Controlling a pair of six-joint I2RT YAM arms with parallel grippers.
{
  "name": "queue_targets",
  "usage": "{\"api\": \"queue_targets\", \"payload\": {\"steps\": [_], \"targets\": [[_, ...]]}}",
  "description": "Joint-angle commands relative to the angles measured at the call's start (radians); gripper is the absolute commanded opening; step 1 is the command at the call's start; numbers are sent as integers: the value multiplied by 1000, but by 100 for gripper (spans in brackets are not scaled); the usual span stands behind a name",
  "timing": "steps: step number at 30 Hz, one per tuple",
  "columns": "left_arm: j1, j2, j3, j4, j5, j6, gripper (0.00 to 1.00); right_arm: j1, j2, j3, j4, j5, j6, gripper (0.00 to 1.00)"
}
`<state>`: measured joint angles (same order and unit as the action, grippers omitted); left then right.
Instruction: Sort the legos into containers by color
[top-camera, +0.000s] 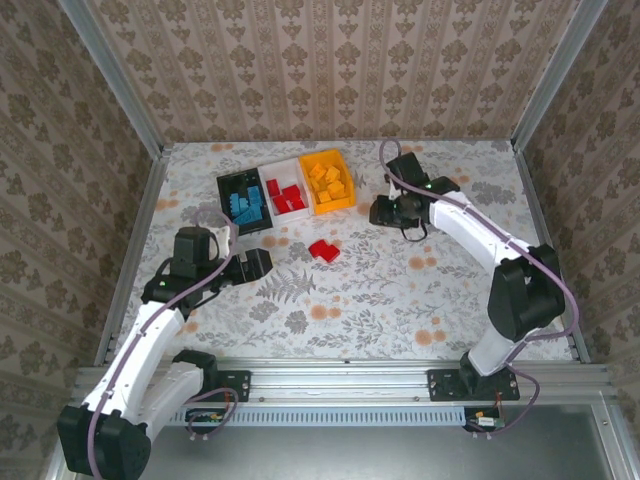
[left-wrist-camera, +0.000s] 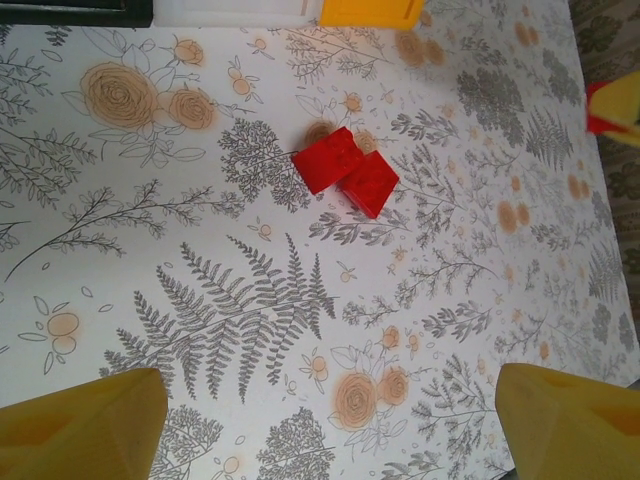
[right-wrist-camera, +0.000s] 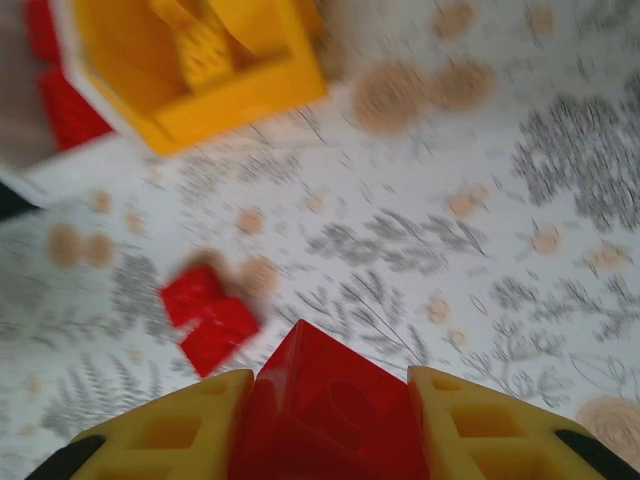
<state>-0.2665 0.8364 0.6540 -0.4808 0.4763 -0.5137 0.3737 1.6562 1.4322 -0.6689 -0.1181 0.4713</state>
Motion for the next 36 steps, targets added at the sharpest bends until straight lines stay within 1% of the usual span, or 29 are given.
{"api": "queue_targets", "payload": {"steps": [1,5,11,16,20,22,24,32,36], "targets": [[11,-7,-11,27,22,-18,87,10,-23,115,-31,-68,-9,32],[19,-15,-16,21,21,-14,87,34,26,275,-77,-98,-17,32],[35,-30,-36,28,28,-21,88,99,185,580,-159,-108,-30,32],[45,-45,-40,15,35,-20,88,153,383,909,-269,-98,-56,32],[61,-74,-46,-9,35,-16,88,178,569,1208,-365,-94,-59,32],[71,-87,-53,-17,36,-13,88,185,643,1310,-383,-100,-47,32],[82,-99,-60,-25,41,-11,88,190,687,1342,-359,-104,-28,31],[114,-107,-71,-29,68,-3,88,211,784,1314,-211,-101,-13,30],[125,-107,-73,-27,77,0,88,235,824,1283,-105,-34,-52,30]]}}
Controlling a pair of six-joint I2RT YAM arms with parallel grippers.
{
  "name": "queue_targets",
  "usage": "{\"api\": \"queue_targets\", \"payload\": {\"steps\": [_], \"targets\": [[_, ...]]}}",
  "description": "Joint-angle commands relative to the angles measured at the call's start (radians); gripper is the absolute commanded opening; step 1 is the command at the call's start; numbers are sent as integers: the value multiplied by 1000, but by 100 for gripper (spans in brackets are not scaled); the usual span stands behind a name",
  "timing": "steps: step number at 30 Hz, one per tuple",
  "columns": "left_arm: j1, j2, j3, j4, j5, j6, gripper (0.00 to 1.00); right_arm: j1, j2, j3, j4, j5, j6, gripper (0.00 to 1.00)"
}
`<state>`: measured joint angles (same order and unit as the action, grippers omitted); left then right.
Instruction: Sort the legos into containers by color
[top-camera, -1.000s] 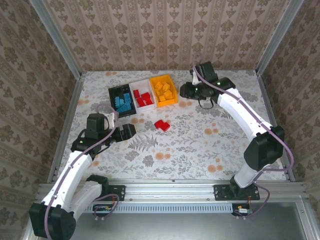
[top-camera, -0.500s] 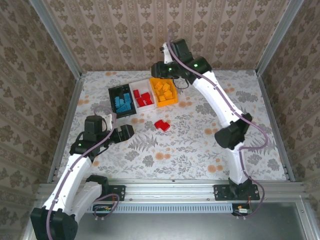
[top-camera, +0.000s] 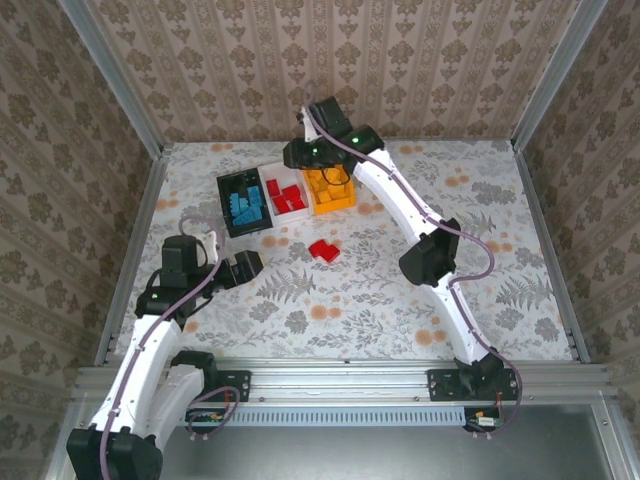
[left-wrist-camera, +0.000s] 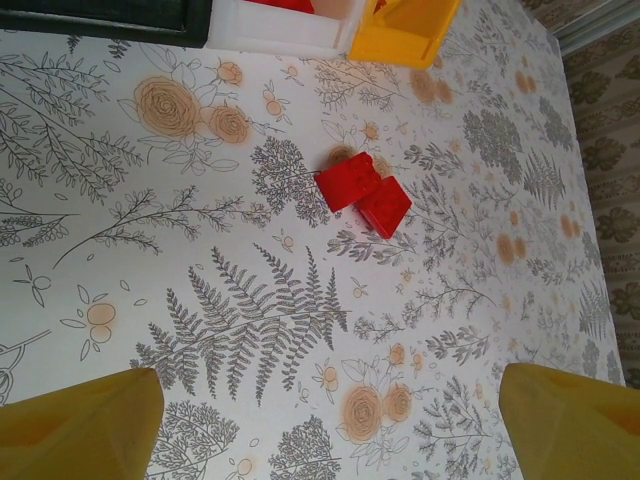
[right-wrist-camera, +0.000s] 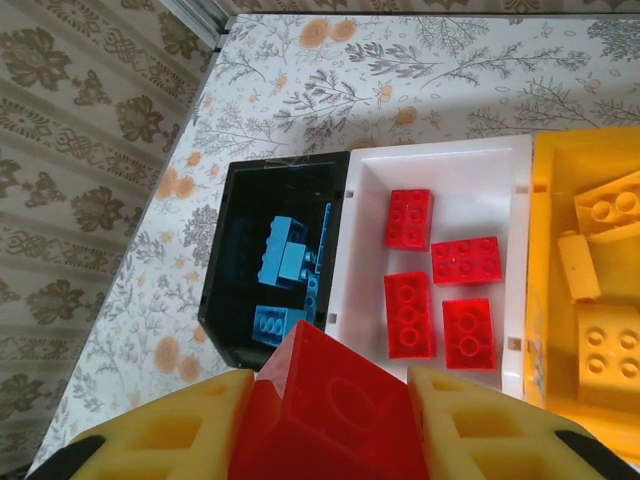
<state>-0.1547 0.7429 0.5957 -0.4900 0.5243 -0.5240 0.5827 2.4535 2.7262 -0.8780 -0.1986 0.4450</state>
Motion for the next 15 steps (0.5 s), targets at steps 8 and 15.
{"api": "queue_targets", "payload": {"steps": [8,15], "targets": [[21,-11,-17,-16,30,11,89,59,97,-76,337,199,-80,29],[30,-4,-17,-19,30,12,89,66,148,-139,481,310,-71,29]]}}
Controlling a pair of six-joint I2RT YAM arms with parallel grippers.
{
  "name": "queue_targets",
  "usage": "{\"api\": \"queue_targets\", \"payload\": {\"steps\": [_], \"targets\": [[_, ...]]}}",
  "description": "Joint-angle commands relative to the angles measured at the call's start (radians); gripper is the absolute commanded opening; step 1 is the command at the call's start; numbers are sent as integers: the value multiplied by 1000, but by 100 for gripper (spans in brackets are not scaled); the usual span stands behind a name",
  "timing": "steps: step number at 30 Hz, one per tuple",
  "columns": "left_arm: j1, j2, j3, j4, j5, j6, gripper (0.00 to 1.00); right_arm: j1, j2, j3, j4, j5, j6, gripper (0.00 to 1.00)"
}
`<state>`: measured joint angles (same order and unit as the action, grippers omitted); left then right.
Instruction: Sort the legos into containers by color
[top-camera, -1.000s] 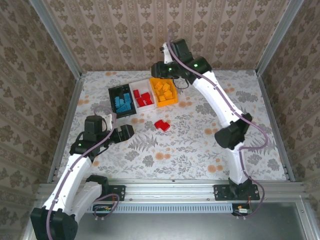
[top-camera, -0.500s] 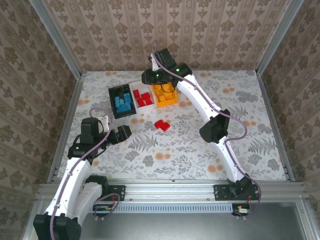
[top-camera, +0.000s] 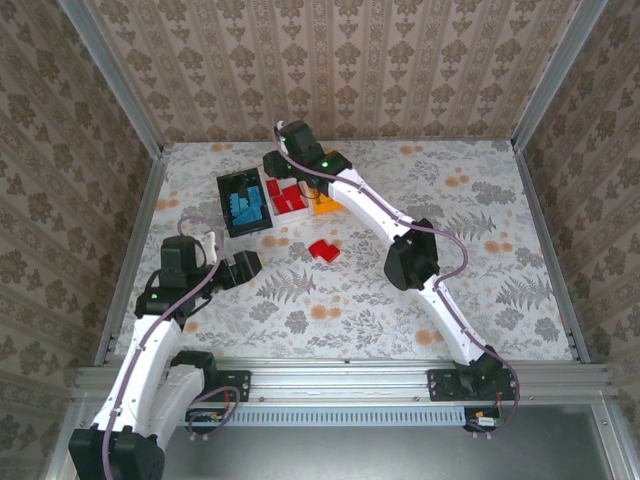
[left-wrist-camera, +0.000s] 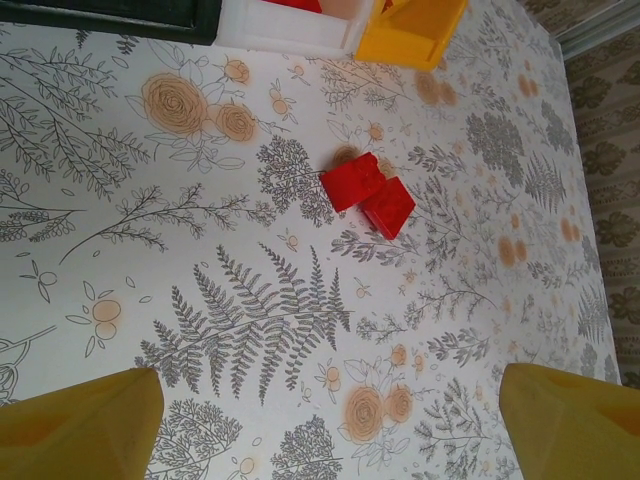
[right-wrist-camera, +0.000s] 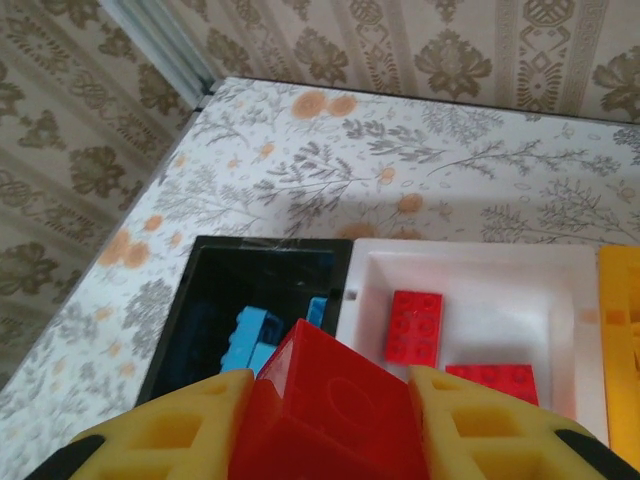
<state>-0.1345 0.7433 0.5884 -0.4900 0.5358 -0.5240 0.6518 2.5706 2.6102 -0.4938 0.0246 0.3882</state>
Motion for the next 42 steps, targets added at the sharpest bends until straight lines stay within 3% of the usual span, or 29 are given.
{"api": "queue_targets", "payload": {"steps": [1,13,19,24,35,42], "targets": [[9,-3,-10,-19,20,12,89,-3,36,-36,111,94,-13,29],[41,28,-13,-5,42,17,89,-9,115,-53,147,108,-3,35],[54,45,-14,8,62,19,89,-14,114,-41,137,93,-3,50],[55,41,-17,7,65,16,89,-16,104,-2,110,84,-4,55],[30,41,-10,2,75,11,90,-22,-61,-2,38,32,-38,57],[-90,67,43,-59,-18,52,91,-74,-211,-2,-185,-119,-38,59]]}}
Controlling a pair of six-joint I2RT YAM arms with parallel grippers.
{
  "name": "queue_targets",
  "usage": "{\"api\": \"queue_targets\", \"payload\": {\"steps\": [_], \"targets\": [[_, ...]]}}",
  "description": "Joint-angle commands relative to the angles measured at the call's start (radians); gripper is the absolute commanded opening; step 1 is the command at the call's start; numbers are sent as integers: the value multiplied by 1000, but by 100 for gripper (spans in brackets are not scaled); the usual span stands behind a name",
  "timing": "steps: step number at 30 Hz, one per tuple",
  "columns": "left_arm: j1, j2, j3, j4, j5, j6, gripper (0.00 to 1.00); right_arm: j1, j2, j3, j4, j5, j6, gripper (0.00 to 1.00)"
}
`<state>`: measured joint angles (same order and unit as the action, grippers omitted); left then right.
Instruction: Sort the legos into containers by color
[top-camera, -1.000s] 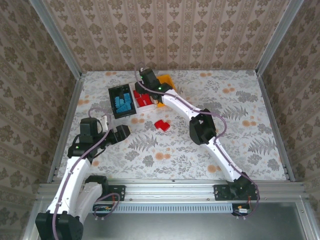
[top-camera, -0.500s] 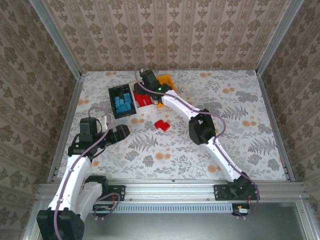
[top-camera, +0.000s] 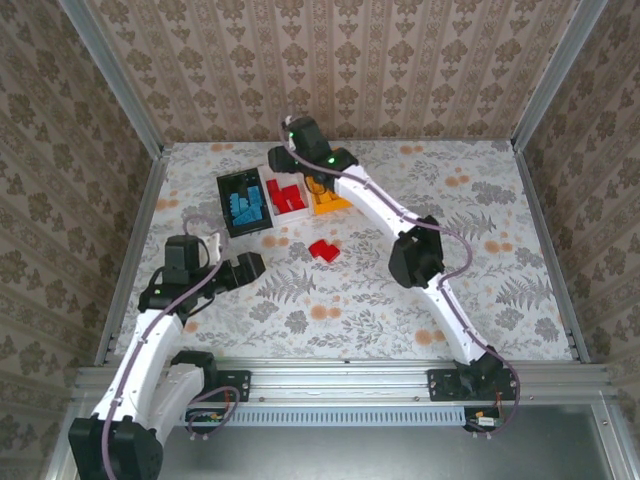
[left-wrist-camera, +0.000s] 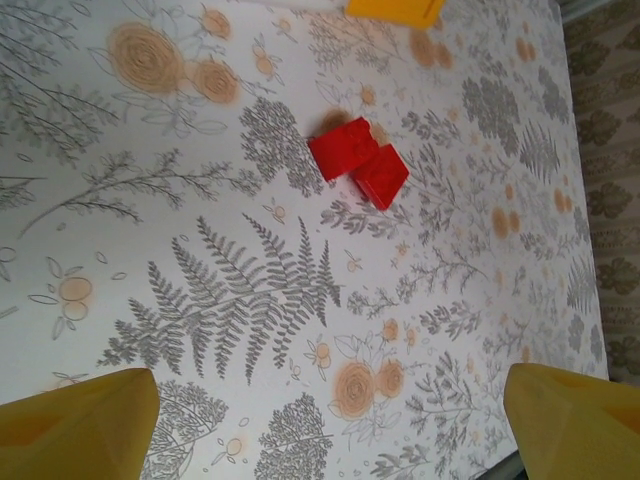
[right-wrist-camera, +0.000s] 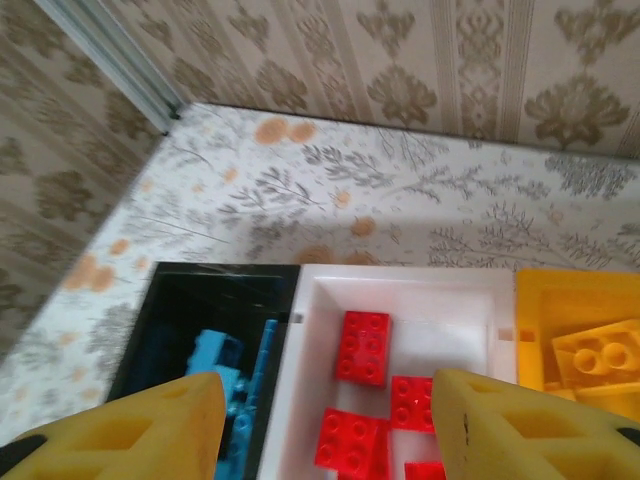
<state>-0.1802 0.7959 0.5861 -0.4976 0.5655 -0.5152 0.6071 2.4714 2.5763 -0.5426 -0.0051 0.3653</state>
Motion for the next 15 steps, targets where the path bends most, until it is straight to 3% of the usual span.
{"api": "queue_targets", "payload": {"steps": [1,7,15], "targets": [[-72,25,60,-67,-74,56,91,-38,-134,31,-185,-115,-18,59],[-189,98,117,-84,-166,68,92,-80,-282,-101,-440,-165,-53,61],[-225,118,125,-32,-194,33,92,-103,-352,-340,-717,-218,-124,72]]}}
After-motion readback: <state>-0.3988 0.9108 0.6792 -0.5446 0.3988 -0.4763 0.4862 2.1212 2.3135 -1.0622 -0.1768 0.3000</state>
